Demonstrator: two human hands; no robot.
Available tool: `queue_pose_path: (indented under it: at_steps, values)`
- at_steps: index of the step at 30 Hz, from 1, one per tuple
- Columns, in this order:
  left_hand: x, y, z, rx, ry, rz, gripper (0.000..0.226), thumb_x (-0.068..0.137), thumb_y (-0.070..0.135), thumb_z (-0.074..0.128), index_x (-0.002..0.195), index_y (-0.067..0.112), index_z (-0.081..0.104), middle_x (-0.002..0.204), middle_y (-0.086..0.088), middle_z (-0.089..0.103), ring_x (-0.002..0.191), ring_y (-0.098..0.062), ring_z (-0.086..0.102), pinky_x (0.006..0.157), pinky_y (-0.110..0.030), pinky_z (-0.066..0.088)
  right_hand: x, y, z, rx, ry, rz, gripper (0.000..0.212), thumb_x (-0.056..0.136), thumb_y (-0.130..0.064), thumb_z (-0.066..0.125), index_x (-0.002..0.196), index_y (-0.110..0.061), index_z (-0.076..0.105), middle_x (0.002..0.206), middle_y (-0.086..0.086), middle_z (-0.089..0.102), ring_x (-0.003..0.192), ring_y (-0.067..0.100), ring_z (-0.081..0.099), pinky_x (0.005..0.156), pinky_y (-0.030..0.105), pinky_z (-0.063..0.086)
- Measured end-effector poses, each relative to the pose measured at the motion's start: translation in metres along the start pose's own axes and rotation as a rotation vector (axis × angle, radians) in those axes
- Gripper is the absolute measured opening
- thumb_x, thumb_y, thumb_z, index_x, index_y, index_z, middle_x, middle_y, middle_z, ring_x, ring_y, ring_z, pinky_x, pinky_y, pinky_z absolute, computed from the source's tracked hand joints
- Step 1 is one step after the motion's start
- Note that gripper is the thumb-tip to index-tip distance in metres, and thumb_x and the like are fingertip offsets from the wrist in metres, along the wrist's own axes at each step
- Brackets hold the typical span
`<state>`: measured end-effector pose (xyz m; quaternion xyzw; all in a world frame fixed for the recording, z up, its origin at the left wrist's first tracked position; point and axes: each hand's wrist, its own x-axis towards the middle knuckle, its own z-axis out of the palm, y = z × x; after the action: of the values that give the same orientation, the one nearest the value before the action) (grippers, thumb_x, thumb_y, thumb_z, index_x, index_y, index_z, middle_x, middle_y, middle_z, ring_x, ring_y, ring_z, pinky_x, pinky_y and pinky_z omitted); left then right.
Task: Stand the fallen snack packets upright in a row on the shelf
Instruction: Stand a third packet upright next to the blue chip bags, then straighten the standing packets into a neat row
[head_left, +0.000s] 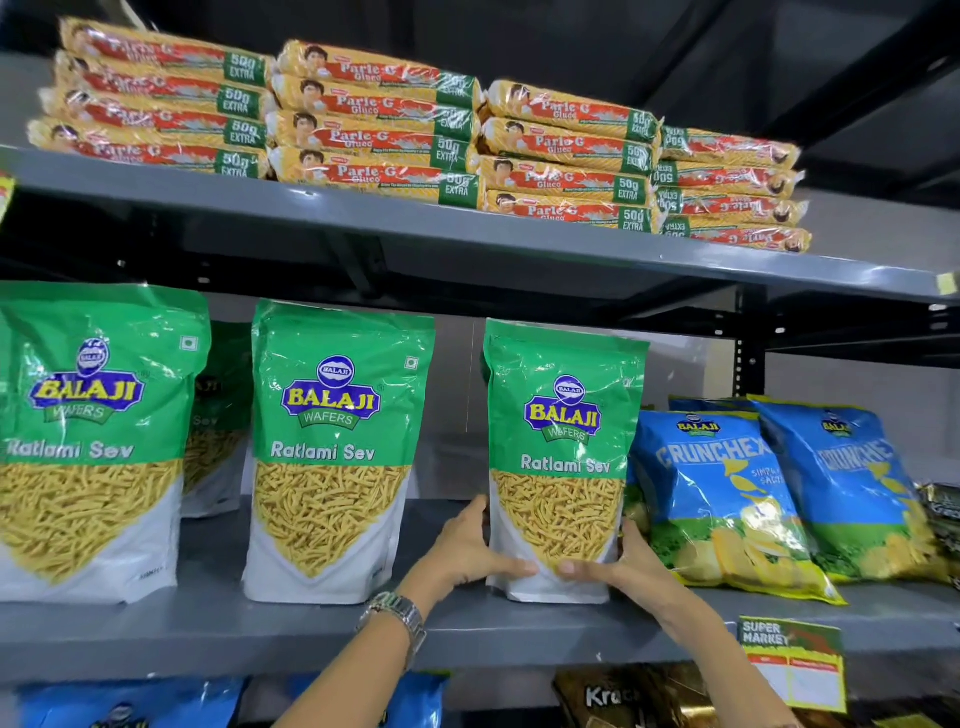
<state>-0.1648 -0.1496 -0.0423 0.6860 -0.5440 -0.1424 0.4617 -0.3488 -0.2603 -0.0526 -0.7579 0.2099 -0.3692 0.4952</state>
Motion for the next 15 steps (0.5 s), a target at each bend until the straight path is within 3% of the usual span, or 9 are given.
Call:
queue_pose_path:
  at_steps: [5, 7, 9, 10, 12, 13, 15]
  values:
    - [0.002, 0.007, 0.012, -0.025, -0.005, 0.011, 0.111, 0.052, 0.041, 0.083, 0.142, 0.021, 0.021, 0.15, -0.002, 0.03, 0.136, -0.021, 0.027, 0.11, -0.044, 0.029, -0.007, -0.007, -0.007, -0.05, 0.003, 0.03, 0.11, 0.033, -0.039, 0.085, 0.127, -0.024, 0.029, 0.105, -0.014, 0.052, 0.087, -0.011, 0.047, 0.059, 0.003, 0.041]
    - [0.001, 0.006, 0.013, -0.033, -0.006, 0.018, 0.112, 0.054, 0.042, 0.082, 0.143, 0.021, 0.017, 0.15, -0.003, 0.028, 0.137, -0.022, 0.026, 0.11, -0.045, 0.029, -0.015, -0.016, -0.003, -0.055, 0.02, 0.04, 0.127, 0.024, -0.046, 0.085, 0.134, -0.018, 0.028, 0.117, -0.006, 0.052, 0.093, 0.001, 0.05, 0.074, 0.009, 0.04]
    - [-0.004, 0.003, 0.014, -0.049, -0.007, 0.079, 0.115, 0.057, 0.045, 0.079, 0.144, 0.024, 0.007, 0.152, -0.003, 0.024, 0.138, -0.023, 0.025, 0.11, -0.045, 0.029, -0.022, -0.021, 0.008, -0.108, 0.171, -0.012, 0.14, 0.016, -0.063, 0.081, 0.135, -0.013, 0.029, 0.126, 0.001, 0.051, 0.103, 0.011, 0.05, 0.093, 0.025, 0.037]
    - [-0.009, 0.002, 0.012, -0.072, 0.019, 0.123, 0.117, 0.06, 0.046, 0.078, 0.144, 0.027, -0.001, 0.153, -0.001, 0.021, 0.138, -0.022, 0.025, 0.11, -0.044, 0.029, -0.025, -0.023, 0.018, -0.172, 0.333, -0.07, 0.136, 0.021, -0.071, 0.076, 0.135, -0.013, 0.031, 0.131, 0.005, 0.05, 0.112, 0.017, 0.049, 0.101, 0.034, 0.035]
    - [-0.022, 0.008, -0.001, -0.119, 0.182, 0.252, 0.112, 0.063, 0.046, 0.074, 0.141, 0.036, -0.005, 0.152, 0.004, 0.022, 0.134, -0.014, 0.031, 0.109, -0.037, 0.031, -0.032, -0.034, 0.047, -0.208, 0.653, -0.277, 0.108, 0.045, -0.073, 0.065, 0.135, -0.021, 0.034, 0.138, 0.004, 0.044, 0.128, 0.02, 0.038, 0.109, 0.048, 0.028]
    - [-0.029, 0.012, -0.013, -0.133, 0.314, 0.328, 0.106, 0.064, 0.048, 0.072, 0.14, 0.039, -0.001, 0.148, 0.011, 0.027, 0.13, -0.007, 0.034, 0.107, -0.031, 0.033, -0.033, -0.043, 0.066, -0.14, 0.708, -0.401, 0.094, 0.053, -0.07, 0.064, 0.132, -0.027, 0.037, 0.134, -0.002, 0.045, 0.127, 0.013, 0.037, 0.108, 0.046, 0.03]
    - [-0.045, 0.018, -0.039, -0.137, 0.638, 0.464, 0.086, 0.069, 0.052, 0.066, 0.14, 0.036, 0.021, 0.135, 0.036, 0.034, 0.123, 0.01, 0.036, 0.102, -0.016, 0.03, -0.029, -0.061, 0.103, -0.001, 0.587, -0.551, 0.076, 0.06, -0.061, 0.068, 0.125, -0.032, 0.041, 0.125, -0.014, 0.048, 0.12, 0.002, 0.042, 0.103, 0.033, 0.034]
